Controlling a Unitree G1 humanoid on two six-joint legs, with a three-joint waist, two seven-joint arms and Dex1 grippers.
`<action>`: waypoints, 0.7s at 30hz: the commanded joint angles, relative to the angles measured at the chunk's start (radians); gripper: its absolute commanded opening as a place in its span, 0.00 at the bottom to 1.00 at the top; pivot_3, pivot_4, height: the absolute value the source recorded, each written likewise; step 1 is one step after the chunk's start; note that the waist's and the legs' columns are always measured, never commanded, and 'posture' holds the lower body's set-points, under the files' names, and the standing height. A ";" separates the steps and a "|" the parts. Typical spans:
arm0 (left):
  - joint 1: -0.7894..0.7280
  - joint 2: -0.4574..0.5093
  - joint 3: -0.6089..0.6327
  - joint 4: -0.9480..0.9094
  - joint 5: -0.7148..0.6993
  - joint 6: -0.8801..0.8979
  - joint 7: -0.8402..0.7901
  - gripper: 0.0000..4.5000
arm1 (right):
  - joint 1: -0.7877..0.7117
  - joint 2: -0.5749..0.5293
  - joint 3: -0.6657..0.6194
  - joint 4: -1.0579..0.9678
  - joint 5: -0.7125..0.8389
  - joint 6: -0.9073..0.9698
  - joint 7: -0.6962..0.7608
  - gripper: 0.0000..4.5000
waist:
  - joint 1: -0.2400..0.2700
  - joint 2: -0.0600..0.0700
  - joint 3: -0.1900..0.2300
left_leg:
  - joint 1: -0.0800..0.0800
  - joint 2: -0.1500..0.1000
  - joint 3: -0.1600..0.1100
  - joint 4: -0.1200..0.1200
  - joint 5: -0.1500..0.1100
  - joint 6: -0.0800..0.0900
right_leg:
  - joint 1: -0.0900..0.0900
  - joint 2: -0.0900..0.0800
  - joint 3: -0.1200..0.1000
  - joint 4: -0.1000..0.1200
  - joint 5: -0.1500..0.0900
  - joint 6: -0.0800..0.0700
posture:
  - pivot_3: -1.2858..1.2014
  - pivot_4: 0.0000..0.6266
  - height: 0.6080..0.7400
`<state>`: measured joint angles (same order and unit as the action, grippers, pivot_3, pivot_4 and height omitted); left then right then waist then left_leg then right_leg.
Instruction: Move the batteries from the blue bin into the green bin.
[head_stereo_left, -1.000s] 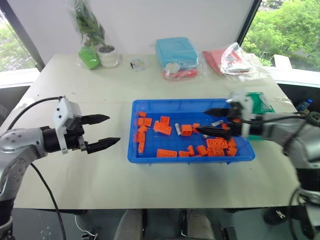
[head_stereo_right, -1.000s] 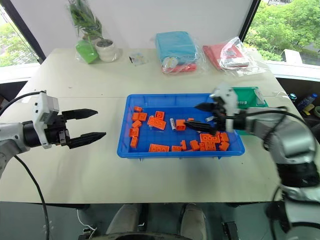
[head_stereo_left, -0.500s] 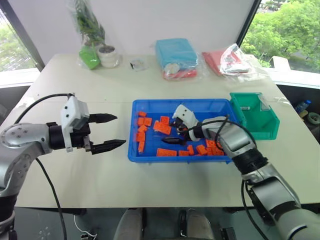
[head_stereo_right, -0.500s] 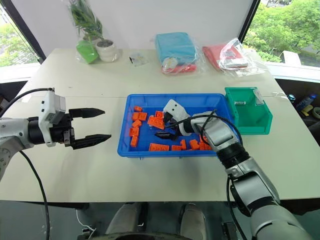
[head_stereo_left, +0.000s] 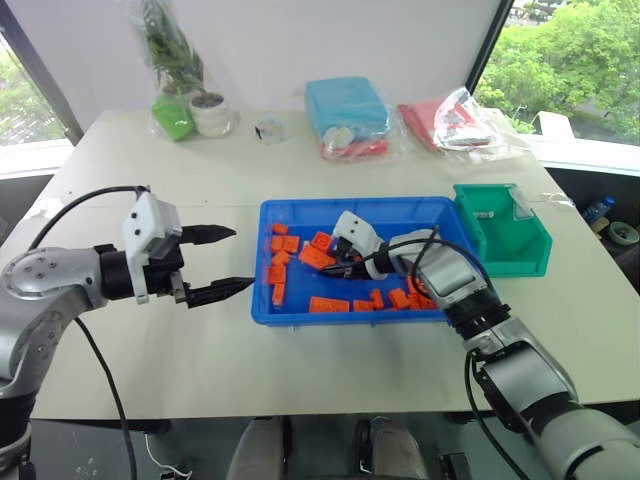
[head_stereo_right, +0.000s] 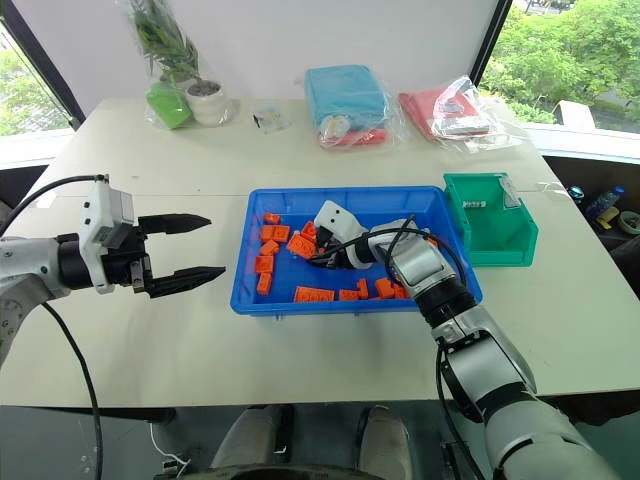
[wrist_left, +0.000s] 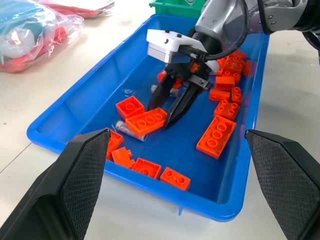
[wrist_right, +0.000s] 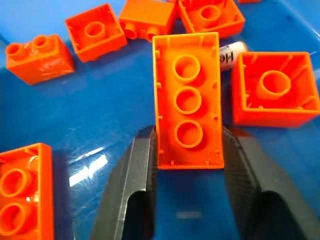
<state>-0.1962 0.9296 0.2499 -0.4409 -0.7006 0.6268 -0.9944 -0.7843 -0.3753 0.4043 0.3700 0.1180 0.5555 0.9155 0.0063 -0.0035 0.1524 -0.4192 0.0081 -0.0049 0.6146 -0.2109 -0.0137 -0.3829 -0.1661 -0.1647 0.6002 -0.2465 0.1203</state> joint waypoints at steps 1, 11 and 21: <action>-0.004 -0.003 0.029 -0.005 -0.002 -0.021 0.004 1.00 | -0.004 -0.008 -0.035 -0.096 0.011 0.025 0.018 0.26 | -0.001 0.000 0.000 | 0.000 0.001 0.000 0.000 0.000 0.000 | -0.001 0.000 0.000 0.000 0.000 0.000 | 0.52 0.24 0.57; -0.032 -0.006 0.010 0.012 0.012 -0.035 0.003 1.00 | 0.055 -0.096 0.061 -0.361 0.049 0.104 0.194 0.37 | 0.005 -0.001 -0.001 | -0.001 0.003 0.003 0.000 0.000 -0.001 | -0.003 0.001 0.001 0.000 0.000 -0.001 | 0.52 0.24 0.57; -0.043 0.001 0.014 0.026 0.024 -0.046 -0.007 1.00 | 0.005 0.004 -0.025 -0.297 0.073 0.209 0.095 0.90 | 0.002 -0.002 -0.001 | -0.002 0.005 0.005 0.000 0.001 -0.002 | -0.005 0.002 0.001 0.001 0.004 -0.006 | 0.52 0.24 0.57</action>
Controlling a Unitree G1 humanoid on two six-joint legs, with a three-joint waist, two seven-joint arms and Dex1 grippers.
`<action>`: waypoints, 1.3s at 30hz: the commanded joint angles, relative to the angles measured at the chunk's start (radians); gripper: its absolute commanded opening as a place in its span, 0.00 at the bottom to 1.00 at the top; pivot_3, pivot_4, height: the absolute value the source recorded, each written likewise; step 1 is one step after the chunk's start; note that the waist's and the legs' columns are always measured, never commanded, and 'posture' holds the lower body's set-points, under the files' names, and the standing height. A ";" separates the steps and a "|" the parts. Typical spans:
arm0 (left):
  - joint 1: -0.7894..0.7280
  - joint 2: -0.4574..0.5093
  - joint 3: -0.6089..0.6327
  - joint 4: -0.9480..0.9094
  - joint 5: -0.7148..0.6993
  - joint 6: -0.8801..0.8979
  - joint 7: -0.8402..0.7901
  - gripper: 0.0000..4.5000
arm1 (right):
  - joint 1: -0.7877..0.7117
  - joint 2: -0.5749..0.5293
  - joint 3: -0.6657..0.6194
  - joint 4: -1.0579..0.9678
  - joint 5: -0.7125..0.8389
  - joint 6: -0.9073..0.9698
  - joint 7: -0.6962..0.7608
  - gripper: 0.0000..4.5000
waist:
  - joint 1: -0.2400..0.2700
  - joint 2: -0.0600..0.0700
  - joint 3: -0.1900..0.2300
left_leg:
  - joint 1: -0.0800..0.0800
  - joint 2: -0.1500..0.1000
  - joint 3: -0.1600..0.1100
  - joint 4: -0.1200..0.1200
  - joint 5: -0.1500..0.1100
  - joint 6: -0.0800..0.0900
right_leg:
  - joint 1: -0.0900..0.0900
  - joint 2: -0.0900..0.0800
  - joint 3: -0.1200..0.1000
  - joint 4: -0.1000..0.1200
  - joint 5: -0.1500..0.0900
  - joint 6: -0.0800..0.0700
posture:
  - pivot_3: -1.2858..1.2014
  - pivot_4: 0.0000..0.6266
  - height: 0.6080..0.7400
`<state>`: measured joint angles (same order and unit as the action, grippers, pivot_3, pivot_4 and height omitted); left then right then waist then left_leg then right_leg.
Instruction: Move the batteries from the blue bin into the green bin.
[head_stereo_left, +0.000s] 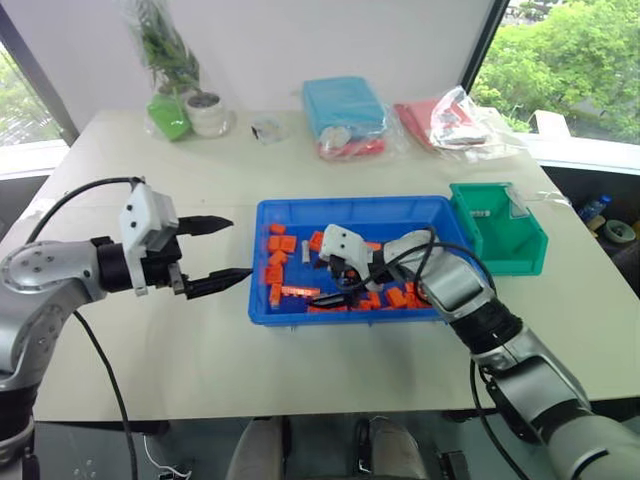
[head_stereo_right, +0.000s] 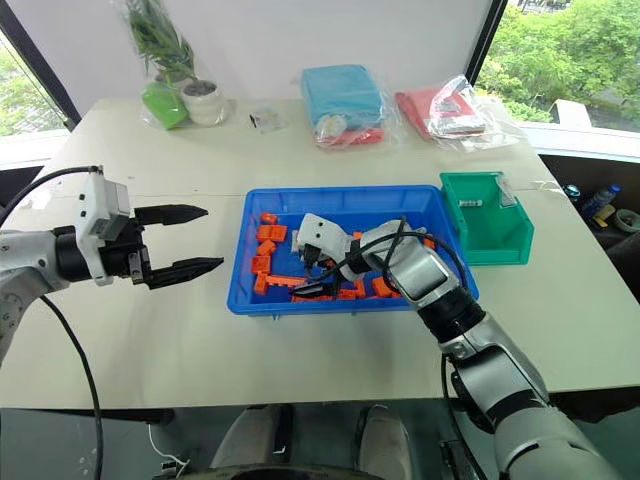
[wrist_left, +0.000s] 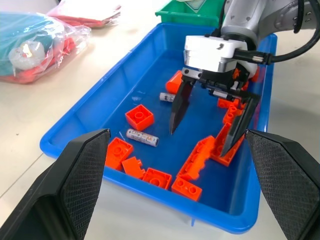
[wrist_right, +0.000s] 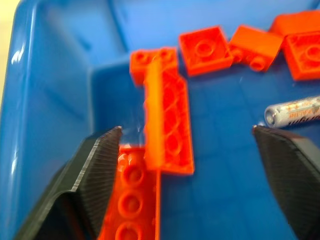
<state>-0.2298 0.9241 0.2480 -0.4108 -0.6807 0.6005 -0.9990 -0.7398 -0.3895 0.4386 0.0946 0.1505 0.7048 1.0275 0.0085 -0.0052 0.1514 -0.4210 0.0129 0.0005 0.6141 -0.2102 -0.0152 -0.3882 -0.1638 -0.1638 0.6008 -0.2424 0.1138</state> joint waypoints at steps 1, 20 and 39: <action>-0.010 0.006 0.017 -0.003 0.007 -0.021 -0.002 1.00 | -0.041 0.026 -0.067 -0.020 0.047 0.082 -0.026 0.90 | 0.000 0.000 0.000 | 0.000 0.000 0.000 0.000 0.000 0.000 | 0.000 0.000 0.000 0.000 0.000 0.000 | 0.52 0.24 0.57; -0.048 -0.003 -0.001 0.013 0.028 -0.027 -0.002 1.00 | -0.112 0.176 -0.191 0.254 0.063 0.208 -0.265 0.90 | -0.002 0.000 0.000 | 0.000 0.001 0.000 0.000 0.000 0.000 | -0.001 0.001 0.001 0.000 0.001 -0.001 | 0.52 0.24 0.57; -0.023 0.009 -0.004 -0.004 0.021 -0.018 -0.042 1.00 | -0.092 0.227 -0.176 0.271 0.017 0.152 -0.332 0.26 | -0.006 0.000 0.000 | 0.000 0.004 0.002 0.000 0.000 0.000 | -0.003 0.011 0.013 0.000 0.002 -0.003 | 0.52 0.24 0.57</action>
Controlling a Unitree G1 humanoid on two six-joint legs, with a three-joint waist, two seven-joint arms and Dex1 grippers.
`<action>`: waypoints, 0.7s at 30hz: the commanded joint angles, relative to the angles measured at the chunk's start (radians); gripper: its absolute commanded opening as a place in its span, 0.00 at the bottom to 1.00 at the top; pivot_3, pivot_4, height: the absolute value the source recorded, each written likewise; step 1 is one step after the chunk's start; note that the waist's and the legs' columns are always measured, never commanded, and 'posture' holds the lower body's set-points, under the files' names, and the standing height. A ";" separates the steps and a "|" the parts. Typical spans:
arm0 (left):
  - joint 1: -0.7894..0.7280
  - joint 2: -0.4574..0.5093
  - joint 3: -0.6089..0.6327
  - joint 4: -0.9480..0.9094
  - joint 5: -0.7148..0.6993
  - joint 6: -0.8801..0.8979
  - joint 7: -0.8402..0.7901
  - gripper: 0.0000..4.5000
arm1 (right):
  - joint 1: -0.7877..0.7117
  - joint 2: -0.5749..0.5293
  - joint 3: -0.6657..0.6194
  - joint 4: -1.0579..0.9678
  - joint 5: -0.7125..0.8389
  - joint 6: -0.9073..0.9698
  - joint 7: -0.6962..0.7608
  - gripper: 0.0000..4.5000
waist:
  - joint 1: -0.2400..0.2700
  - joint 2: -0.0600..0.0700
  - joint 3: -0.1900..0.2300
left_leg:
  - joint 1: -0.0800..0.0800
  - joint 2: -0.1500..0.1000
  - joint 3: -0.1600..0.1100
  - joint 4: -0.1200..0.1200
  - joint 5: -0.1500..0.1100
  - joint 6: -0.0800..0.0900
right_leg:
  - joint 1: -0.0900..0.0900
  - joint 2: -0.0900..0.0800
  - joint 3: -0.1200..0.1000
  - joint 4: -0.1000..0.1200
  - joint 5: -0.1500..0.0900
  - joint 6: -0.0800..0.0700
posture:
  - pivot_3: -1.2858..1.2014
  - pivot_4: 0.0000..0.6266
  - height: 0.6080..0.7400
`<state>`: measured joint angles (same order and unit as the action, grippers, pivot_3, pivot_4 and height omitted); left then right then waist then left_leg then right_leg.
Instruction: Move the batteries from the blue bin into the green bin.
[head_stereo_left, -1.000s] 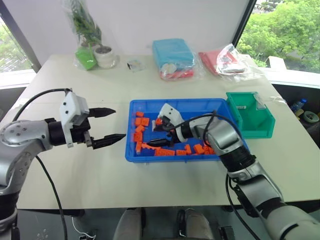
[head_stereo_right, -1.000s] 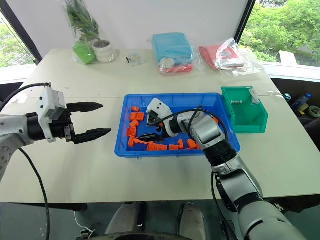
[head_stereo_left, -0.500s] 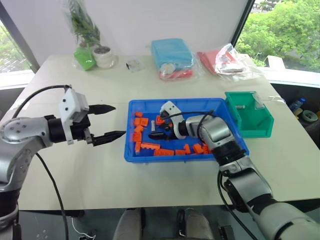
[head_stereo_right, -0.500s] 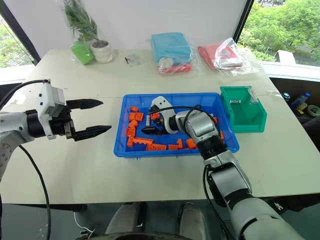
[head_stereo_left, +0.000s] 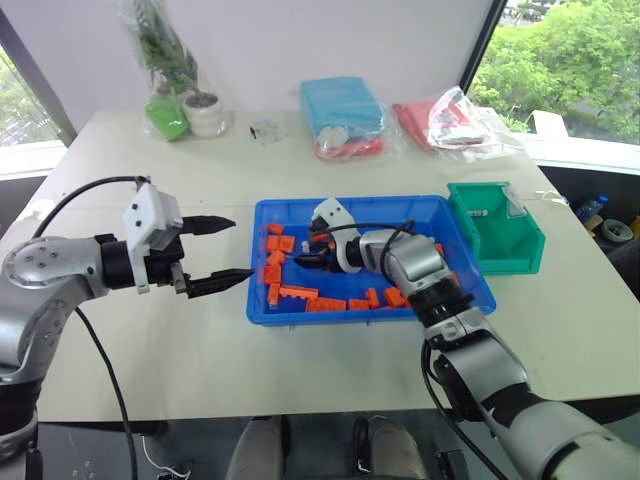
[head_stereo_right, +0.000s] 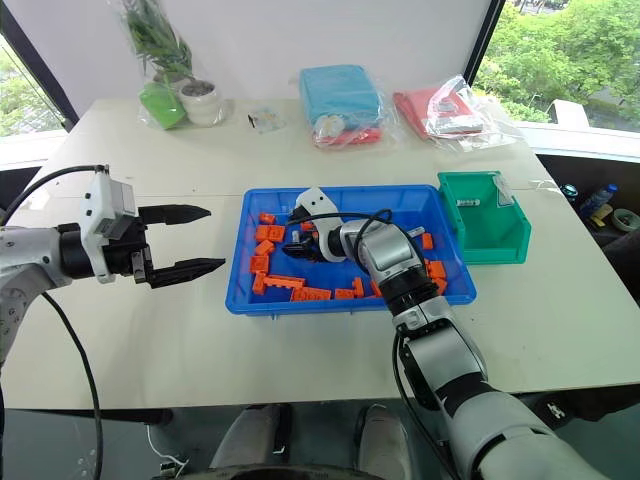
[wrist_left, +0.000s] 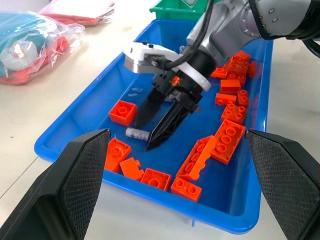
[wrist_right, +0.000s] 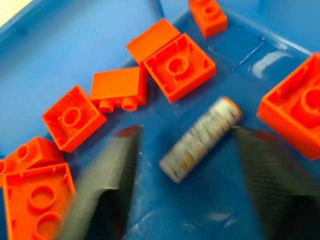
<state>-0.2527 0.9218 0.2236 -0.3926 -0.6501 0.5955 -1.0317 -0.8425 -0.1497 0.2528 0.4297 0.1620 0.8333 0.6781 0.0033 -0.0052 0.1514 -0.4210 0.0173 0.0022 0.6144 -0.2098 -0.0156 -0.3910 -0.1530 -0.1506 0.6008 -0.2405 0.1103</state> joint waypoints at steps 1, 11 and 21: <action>-0.001 0.012 0.016 -0.021 -0.010 -0.014 -0.015 1.00 | 0.016 -0.021 0.003 -0.088 0.011 0.037 0.020 0.16 | 0.000 0.000 0.000 | 0.000 0.000 0.000 0.000 0.000 0.000 | 0.000 0.000 0.001 0.000 0.000 0.000 | 0.52 0.24 0.57; -0.010 0.001 -0.023 0.000 0.001 -0.021 -0.056 1.00 | 0.048 -0.276 -0.293 -0.409 0.173 0.279 0.031 0.16 | 0.014 0.000 0.000 | -0.001 0.000 0.001 0.001 0.000 0.000 | 0.000 0.001 0.003 -0.002 0.001 -0.001 | 0.52 0.24 0.57; -0.061 -0.043 -0.099 0.038 0.022 -0.047 -0.081 1.00 | 0.130 -0.633 -0.481 -0.313 0.150 0.206 0.009 0.16 | 0.010 -0.003 -0.002 | -0.002 0.000 0.003 0.000 0.000 0.000 | 0.000 0.001 0.003 -0.004 0.000 -0.001 | 0.52 0.24 0.57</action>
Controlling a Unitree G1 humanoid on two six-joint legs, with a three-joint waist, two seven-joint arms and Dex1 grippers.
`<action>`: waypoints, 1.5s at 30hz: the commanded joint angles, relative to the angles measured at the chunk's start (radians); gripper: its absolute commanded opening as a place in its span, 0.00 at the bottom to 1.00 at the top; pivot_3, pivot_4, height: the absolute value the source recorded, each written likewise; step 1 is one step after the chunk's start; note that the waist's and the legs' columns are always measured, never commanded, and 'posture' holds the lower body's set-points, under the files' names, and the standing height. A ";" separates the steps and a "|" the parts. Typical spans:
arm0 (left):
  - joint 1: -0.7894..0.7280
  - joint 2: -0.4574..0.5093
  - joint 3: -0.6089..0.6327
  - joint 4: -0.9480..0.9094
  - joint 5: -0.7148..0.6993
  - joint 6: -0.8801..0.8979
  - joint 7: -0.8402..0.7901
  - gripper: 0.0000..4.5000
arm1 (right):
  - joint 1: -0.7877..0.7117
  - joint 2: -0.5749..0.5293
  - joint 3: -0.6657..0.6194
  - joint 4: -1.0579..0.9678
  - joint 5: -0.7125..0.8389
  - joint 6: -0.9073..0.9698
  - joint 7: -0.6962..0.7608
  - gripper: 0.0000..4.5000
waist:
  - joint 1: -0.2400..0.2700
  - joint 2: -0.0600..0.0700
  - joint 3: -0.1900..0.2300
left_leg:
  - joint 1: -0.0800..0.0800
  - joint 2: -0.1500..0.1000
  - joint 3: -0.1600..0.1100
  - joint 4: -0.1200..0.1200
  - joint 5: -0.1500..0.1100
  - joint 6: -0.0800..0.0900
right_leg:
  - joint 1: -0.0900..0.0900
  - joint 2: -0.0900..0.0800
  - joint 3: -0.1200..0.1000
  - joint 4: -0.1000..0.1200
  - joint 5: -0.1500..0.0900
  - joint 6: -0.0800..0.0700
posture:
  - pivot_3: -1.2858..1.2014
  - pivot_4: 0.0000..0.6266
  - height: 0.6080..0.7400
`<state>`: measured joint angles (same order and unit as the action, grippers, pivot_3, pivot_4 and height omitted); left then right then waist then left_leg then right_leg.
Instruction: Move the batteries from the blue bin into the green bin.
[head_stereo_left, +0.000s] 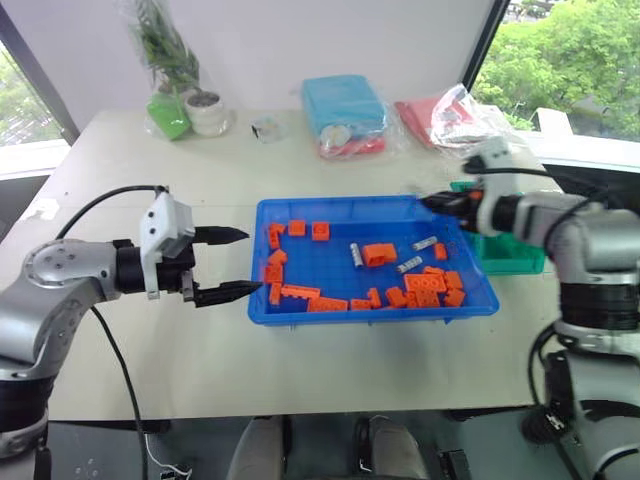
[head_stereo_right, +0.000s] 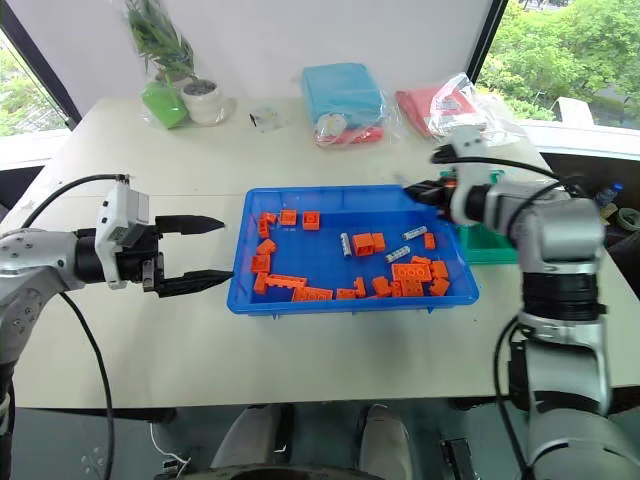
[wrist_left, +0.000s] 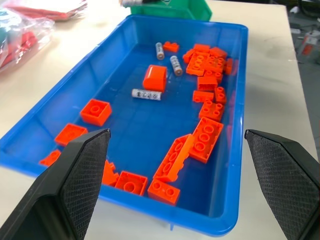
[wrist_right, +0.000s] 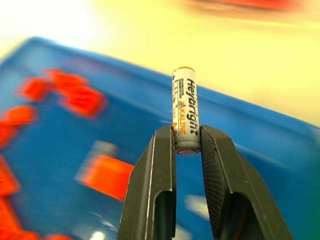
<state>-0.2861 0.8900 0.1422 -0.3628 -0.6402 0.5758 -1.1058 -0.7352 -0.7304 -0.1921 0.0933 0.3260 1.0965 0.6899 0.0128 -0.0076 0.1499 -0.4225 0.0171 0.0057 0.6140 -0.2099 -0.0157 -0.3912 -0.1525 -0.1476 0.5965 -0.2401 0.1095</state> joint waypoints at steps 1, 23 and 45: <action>-0.035 -0.016 -0.025 0.015 0.016 -0.032 -0.007 1.00 | 0.036 -0.071 -0.037 0.040 -0.017 -0.076 0.001 0.16 | 0.000 -0.001 0.000 | 0.000 0.000 0.000 0.000 0.000 0.000 | 0.000 0.000 0.000 0.000 0.000 0.000 | 0.52 0.24 0.57; -0.081 -0.057 -0.067 0.039 0.034 -0.055 -0.014 1.00 | 0.017 0.017 0.151 -0.131 0.105 -0.104 0.147 0.68 | -0.009 -0.001 -0.001 | 0.000 0.004 0.003 0.000 0.000 0.000 | 0.002 0.002 0.002 0.000 0.001 -0.001 | 0.52 0.24 0.57; -0.041 -0.052 -0.016 -0.017 0.024 -0.039 0.050 1.00 | -0.032 0.260 0.524 0.033 -0.160 -0.249 0.042 0.68 | -0.001 -0.002 -0.002 | -0.001 0.006 0.007 0.002 0.000 0.000 | -0.002 0.002 0.002 0.002 0.003 -0.004 | 0.52 0.24 0.57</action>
<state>-0.3217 0.8246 0.0949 -0.3472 -0.6023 0.5406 -1.0608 -0.7543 -0.4604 0.3420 0.1386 0.1748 0.8667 0.7201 0.0116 -0.0099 0.1483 -0.4231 0.0228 0.0121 0.6163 -0.2096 -0.0154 -0.3937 -0.1500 -0.1452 0.5982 -0.2371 0.1058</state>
